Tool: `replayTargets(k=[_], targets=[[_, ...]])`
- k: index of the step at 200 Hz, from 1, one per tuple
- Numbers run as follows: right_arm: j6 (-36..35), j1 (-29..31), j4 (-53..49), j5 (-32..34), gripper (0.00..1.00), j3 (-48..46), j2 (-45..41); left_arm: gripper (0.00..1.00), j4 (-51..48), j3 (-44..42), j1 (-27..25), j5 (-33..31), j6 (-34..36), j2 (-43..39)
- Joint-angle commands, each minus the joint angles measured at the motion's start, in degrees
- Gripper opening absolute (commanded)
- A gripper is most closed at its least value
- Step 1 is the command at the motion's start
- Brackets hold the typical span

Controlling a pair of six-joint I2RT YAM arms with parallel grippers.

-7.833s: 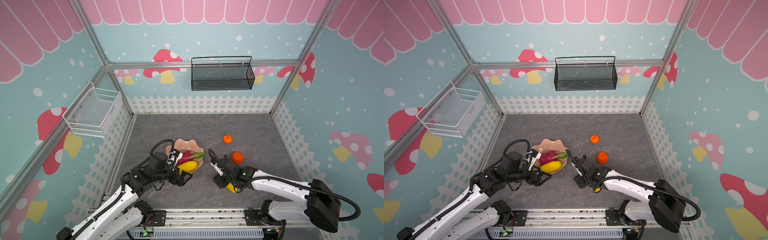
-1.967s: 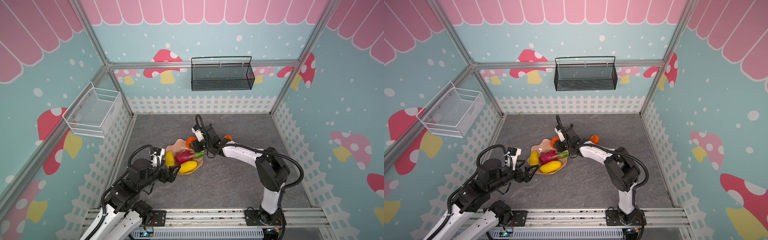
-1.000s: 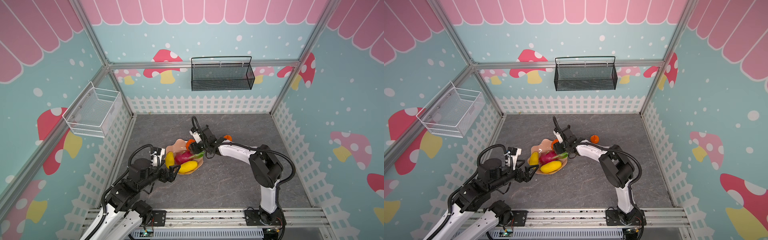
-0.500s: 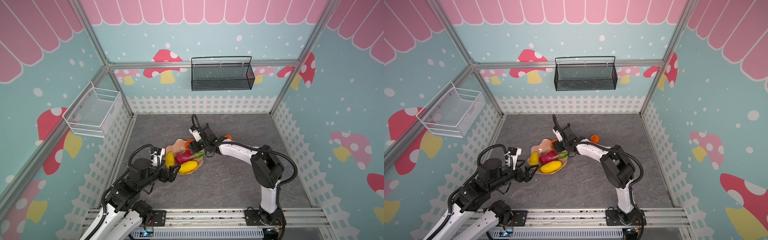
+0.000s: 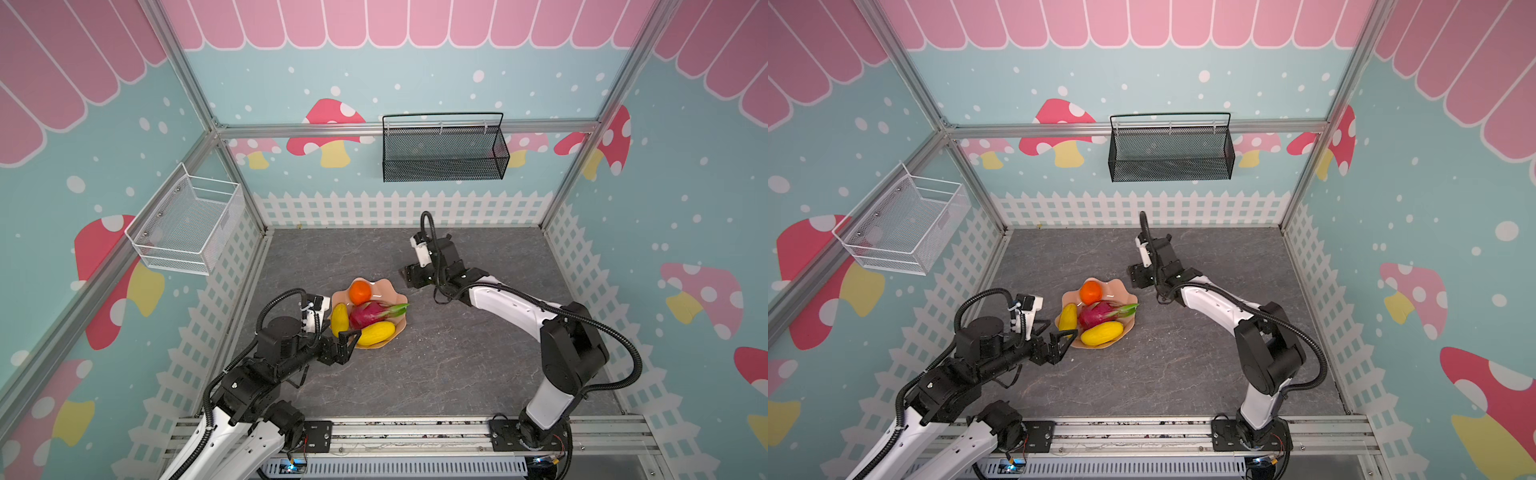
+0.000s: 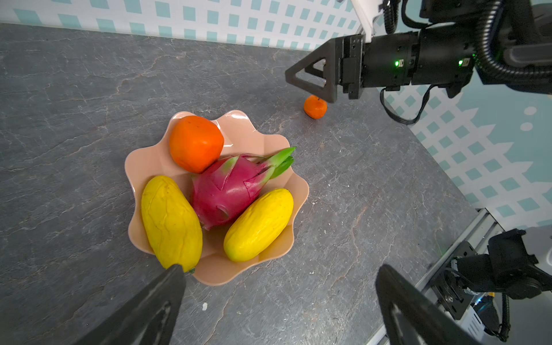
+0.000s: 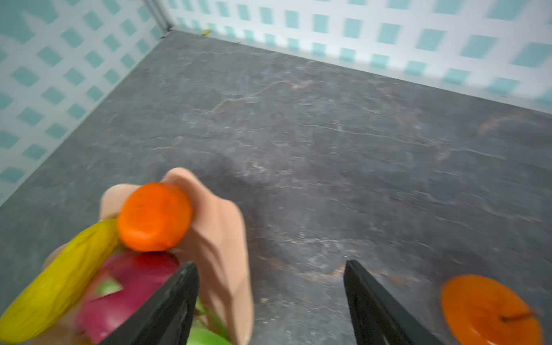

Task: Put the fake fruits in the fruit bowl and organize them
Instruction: 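Grasp the small stemmed orange with the right gripper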

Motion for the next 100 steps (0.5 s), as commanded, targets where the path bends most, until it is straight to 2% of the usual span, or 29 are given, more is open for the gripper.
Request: replayTargets(k=[1, 38, 100], targets=[[2.5, -4.6, -1.8, 4.5, 0.80, -4.7, -0.2, 1.00, -0.8, 0.1, 0.2, 0.5, 0.8, -0.2], [0.9, -8.7, -1.4, 7.8, 0.83, -8.9, -0.3, 1.00, -0.8, 0.1, 0.2, 0.9, 0.9, 0.3], [-1.0, -11.8, -1.1, 10.6, 0.84, -5.0, 7.3, 1.00, -0.8, 0.1, 0.2, 0.5, 0.9, 0.7]])
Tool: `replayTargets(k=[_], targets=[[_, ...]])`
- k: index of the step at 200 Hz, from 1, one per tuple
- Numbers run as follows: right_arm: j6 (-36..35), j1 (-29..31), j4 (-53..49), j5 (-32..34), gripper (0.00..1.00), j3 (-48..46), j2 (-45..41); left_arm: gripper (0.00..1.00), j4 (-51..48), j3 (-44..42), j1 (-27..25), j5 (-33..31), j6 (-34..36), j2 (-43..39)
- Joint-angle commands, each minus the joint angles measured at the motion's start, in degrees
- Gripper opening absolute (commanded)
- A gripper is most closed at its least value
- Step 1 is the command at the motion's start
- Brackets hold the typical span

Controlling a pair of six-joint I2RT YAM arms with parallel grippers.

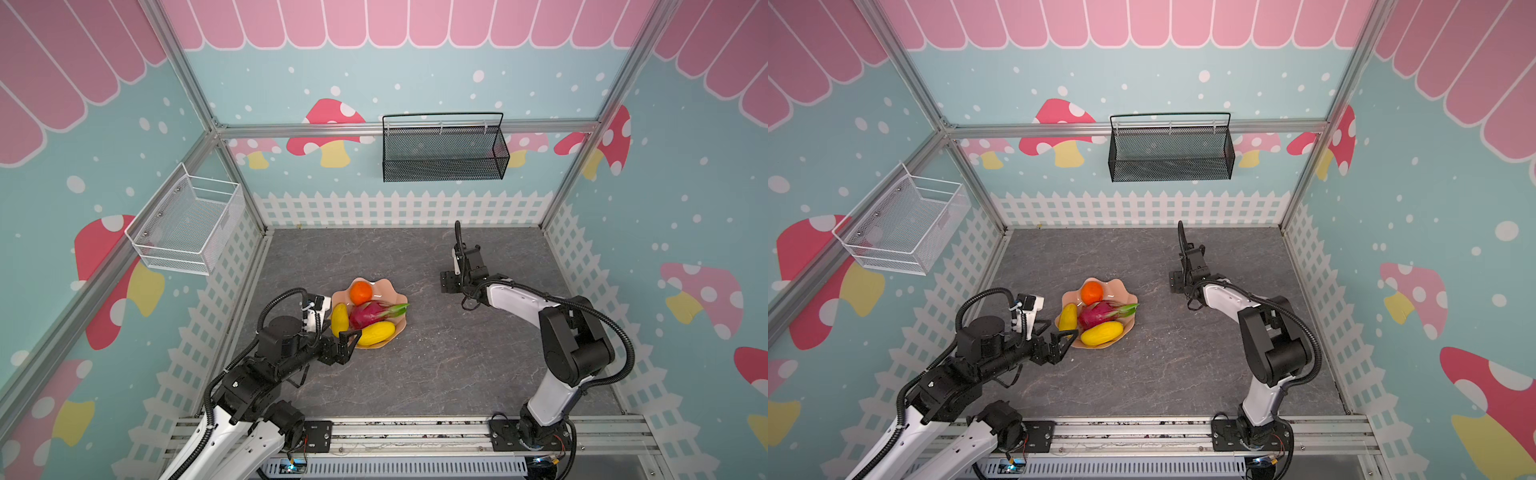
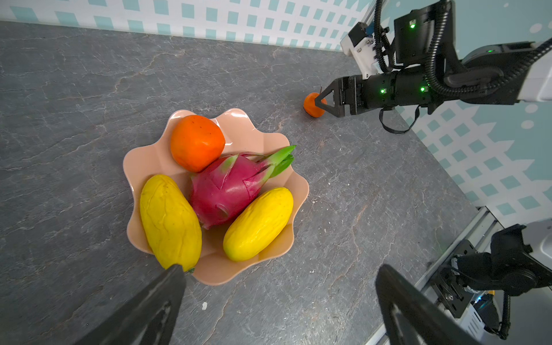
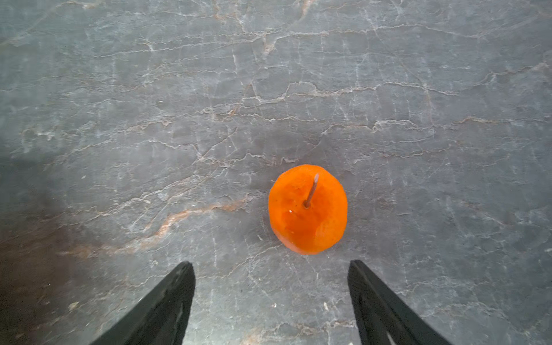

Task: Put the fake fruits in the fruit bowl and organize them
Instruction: 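Grasp the small stemmed orange with the right gripper, then place the small orange in the bowl beside the large orange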

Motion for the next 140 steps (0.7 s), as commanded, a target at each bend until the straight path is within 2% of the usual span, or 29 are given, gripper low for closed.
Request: replayTargets(k=[1, 19, 32, 51, 62, 95, 127, 140], targets=[[-1.4, -1.3, 0.3, 1.6, 0.84, 2.9, 4.3, 1.00, -0.8, 0.1, 0.2, 0.3, 0.8, 0.3], [-2.1, -2.1, 0.4, 0.4, 0.79, 5.0, 6.6, 1.00, -0.9, 0.1, 0.2, 0.2, 0.8, 0.4], [-2.8, -2.4, 1.3, 0.0, 0.72, 5.6, 9.2, 1.00, -0.9, 0.1, 0.2, -0.1, 0.8, 0.3], [-4.2, -2.2, 3.4, -3.5, 0.57, 5.4, 9.3, 1.00, -0.9, 0.1, 0.2, -0.3, 0.8, 0.3], [-4.6, -1.4, 4.2, -4.8, 0.52, 5.0, 8.6, 1.00, -0.8, 0.1, 0.2, -0.4, 0.8, 0.4], [-6.9, 2.6, 8.2, -9.6, 0.49, 1.7, 2.7, 1.00, -0.9, 0.1, 0.5, -0.3, 0.8, 0.3], [-8.0, 11.2, 10.3, -11.5, 0.49, 0.5, -2.2, 1.00, -0.9, 0.2, 0.6, -0.1, 0.8, 0.3], [-6.7, 13.4, 11.5, -14.4, 0.49, 0.4, -3.1, 1.00, -0.8, 0.1, 0.6, -0.1, 0.8, 0.2]])
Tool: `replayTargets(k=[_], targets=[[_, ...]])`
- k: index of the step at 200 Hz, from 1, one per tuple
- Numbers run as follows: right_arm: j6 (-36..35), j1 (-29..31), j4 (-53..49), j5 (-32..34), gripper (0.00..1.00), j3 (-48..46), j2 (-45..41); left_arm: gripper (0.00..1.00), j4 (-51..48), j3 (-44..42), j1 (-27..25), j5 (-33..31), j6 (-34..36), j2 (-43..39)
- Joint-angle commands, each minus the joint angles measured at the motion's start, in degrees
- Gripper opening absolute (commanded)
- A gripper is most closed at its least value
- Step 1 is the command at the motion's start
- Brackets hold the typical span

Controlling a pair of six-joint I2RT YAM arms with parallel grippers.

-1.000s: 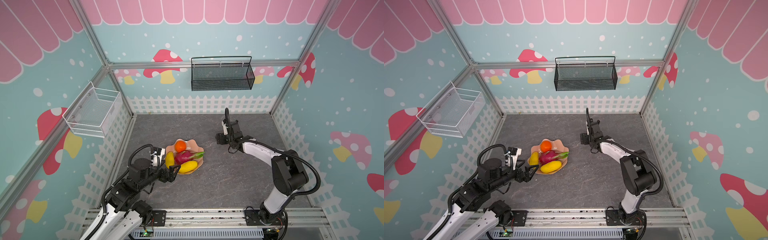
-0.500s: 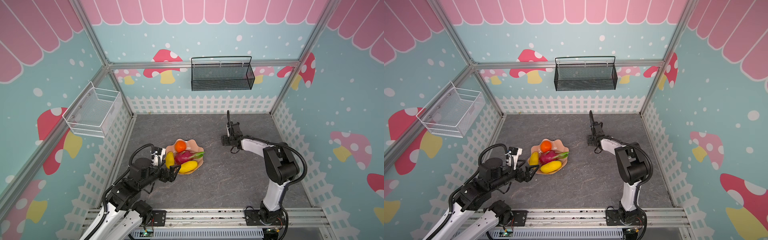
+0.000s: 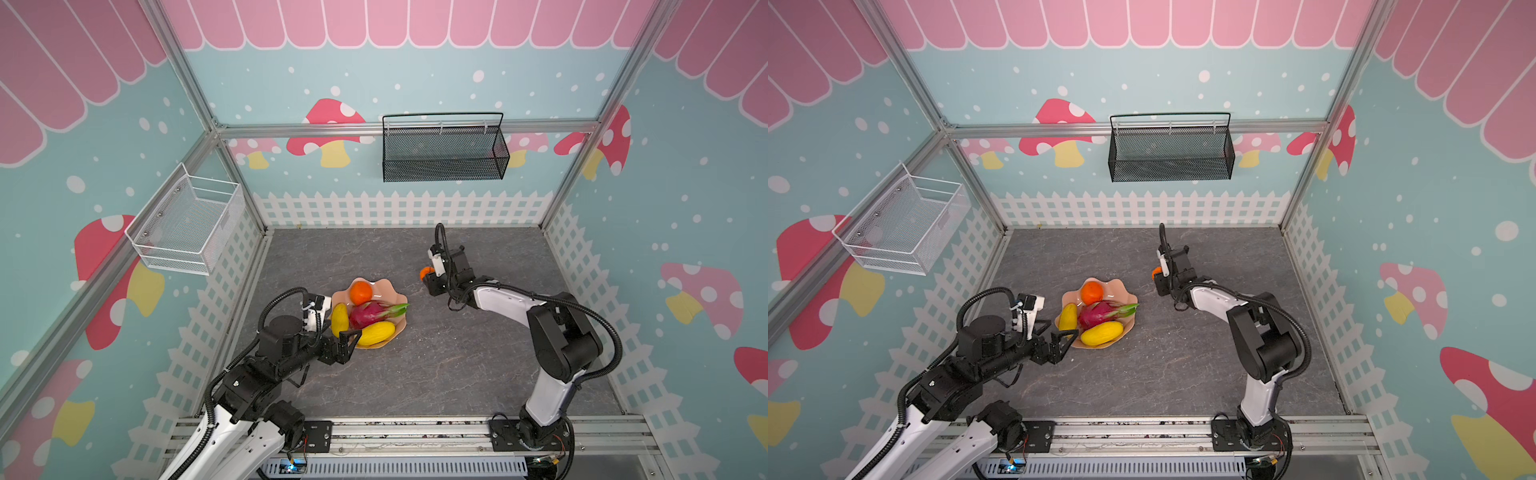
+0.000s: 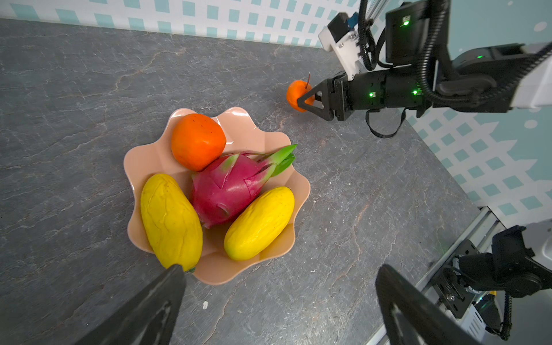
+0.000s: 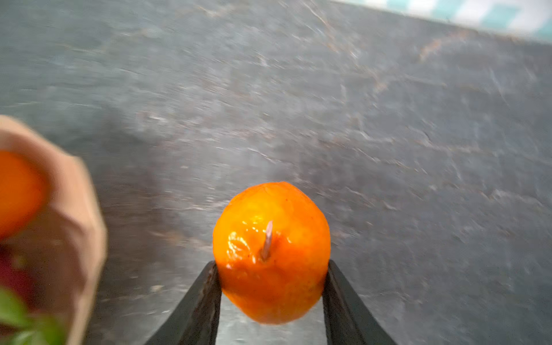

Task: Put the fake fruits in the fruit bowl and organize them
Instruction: 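Place the small orange in the bowl beside the large orange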

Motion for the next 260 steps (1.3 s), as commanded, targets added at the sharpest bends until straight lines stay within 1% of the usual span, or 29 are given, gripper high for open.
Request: replayTargets(k=[1, 23, 42, 65, 107, 143, 149, 171, 221, 260], targets=[[-0.4, 4.5, 4.1, -5.6, 0.49, -0.6, -2.9, 1.00, -0.9, 0.1, 0.4, -0.1, 0.8, -0.1], [1.1, 6.5, 4.3, -9.8, 0.49, 0.5, -1.9, 1.00, -0.9, 0.1, 0.4, -0.2, 0.7, -0.6], [0.5, 7.9, 2.1, -11.2, 0.49, 3.0, 0.8, 1.00, -0.9, 0.1, 0.4, -0.3, 0.6, -0.9], [-0.6, 9.5, -0.1, -11.0, 0.50, 5.5, 3.8, 1.00, -0.9, 0.1, 0.4, -0.3, 0.6, -1.1], [-0.7, 10.8, -1.2, -10.5, 0.52, 8.2, 6.6, 1.00, -0.9, 0.1, 0.4, -0.1, 0.7, -1.3], [-1.4, 11.3, -2.6, -9.3, 0.55, 9.2, 6.8, 1.00, -0.9, 0.1, 0.4, 0.2, 0.7, -1.2], [-1.6, 11.3, -2.9, -9.1, 0.56, 9.3, 8.6, 1.00, -0.8, 0.1, 0.4, 0.2, 0.7, -1.2], [-2.0, 11.5, -3.7, -8.5, 0.59, 9.4, 9.0, 1.00, -0.9, 0.1, 0.5, 0.2, 0.7, -1.1], [-2.4, 11.7, -4.6, -8.7, 0.59, 10.4, 9.8, 1.00, -0.9, 0.1, 0.4, 0.1, 0.7, -1.1], [-3.1, 11.9, -5.1, -8.1, 0.69, 11.2, 9.5, 1.00, -0.8, 0.1, 0.5, 0.2, 0.7, -0.9]])
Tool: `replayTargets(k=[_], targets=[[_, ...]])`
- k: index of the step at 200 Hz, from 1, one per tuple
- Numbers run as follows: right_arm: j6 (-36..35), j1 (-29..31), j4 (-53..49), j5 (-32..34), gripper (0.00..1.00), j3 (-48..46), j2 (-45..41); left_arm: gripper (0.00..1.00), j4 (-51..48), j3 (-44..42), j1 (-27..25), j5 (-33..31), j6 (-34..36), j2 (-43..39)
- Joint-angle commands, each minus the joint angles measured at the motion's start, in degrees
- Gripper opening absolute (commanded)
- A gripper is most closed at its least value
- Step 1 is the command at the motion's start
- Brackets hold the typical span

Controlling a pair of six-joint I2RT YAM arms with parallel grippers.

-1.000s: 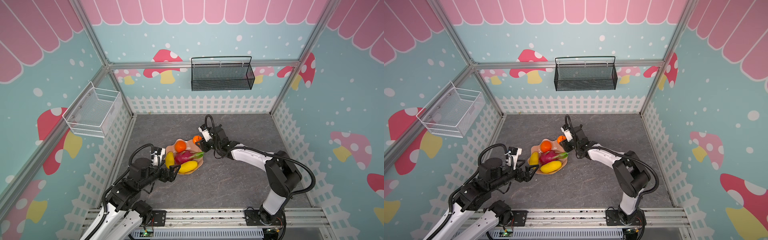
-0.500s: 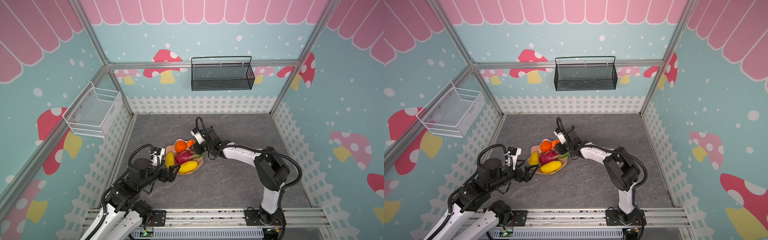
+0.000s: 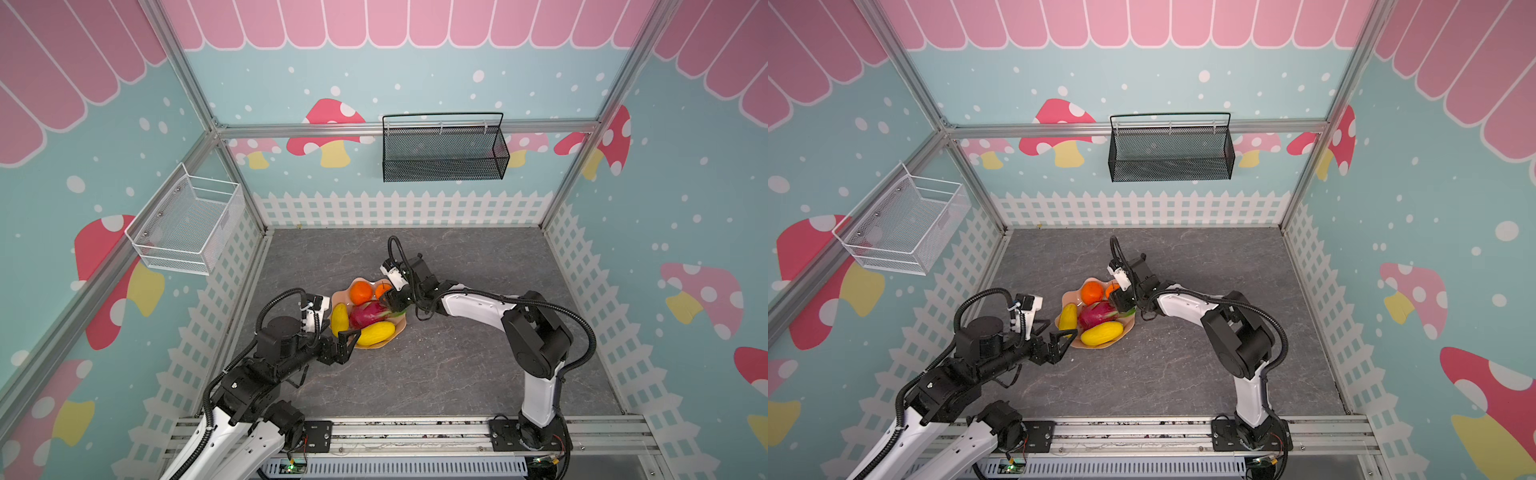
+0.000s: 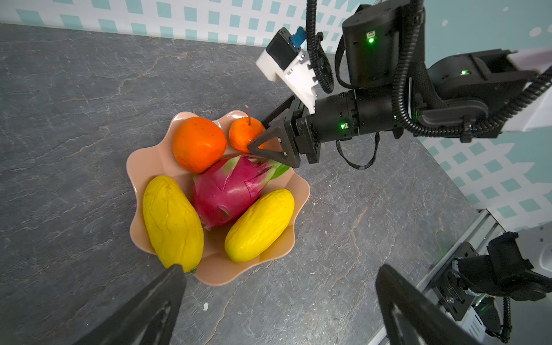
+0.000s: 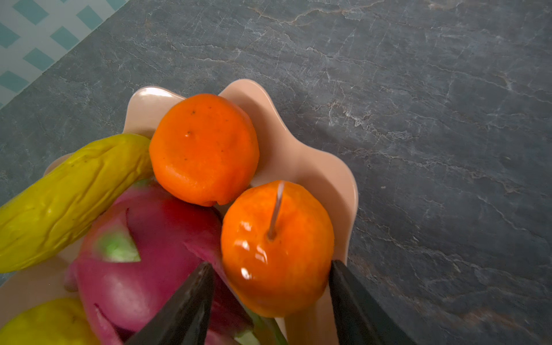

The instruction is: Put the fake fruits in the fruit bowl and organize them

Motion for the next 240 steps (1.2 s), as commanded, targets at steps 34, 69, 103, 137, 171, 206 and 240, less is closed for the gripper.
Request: replayTargets(k=[34, 69, 103, 137, 171, 206, 240], targets=[[-2.0, 0.7, -2.0, 1.7, 0.72, 2.2, -0.4, 1.00, -0.8, 0.1, 0.3, 0.2, 0.8, -0.1], [-0.1, -0.4, -0.3, 9.8, 0.90, -2.6, -9.8, 1.00, -0.8, 0.1, 0.3, -0.3, 0.8, -0.1], [7.1, -12.0, 9.5, 16.3, 0.98, -25.9, -29.3, 1.00, -1.8, 0.0, 0.6, -8.7, 0.6, -0.5], [7.8, -25.7, 19.0, 31.2, 0.98, -52.4, -56.6, 1.00, -4.6, 1.8, 0.5, -23.8, -5.5, 0.5], [-2.5, -28.0, 30.1, 41.6, 0.98, -67.7, -75.7, 1.00, 11.5, -5.5, 0.5, -36.4, -10.3, 2.6], [-8.7, -28.6, 32.6, 42.6, 0.98, -72.8, -76.8, 1.00, 20.2, -9.7, 0.6, -55.9, -4.3, 10.8], [-9.2, -30.0, 40.1, 37.8, 0.98, -75.2, -71.3, 1.00, 45.2, -19.2, 2.1, -62.6, 6.8, 16.4]])
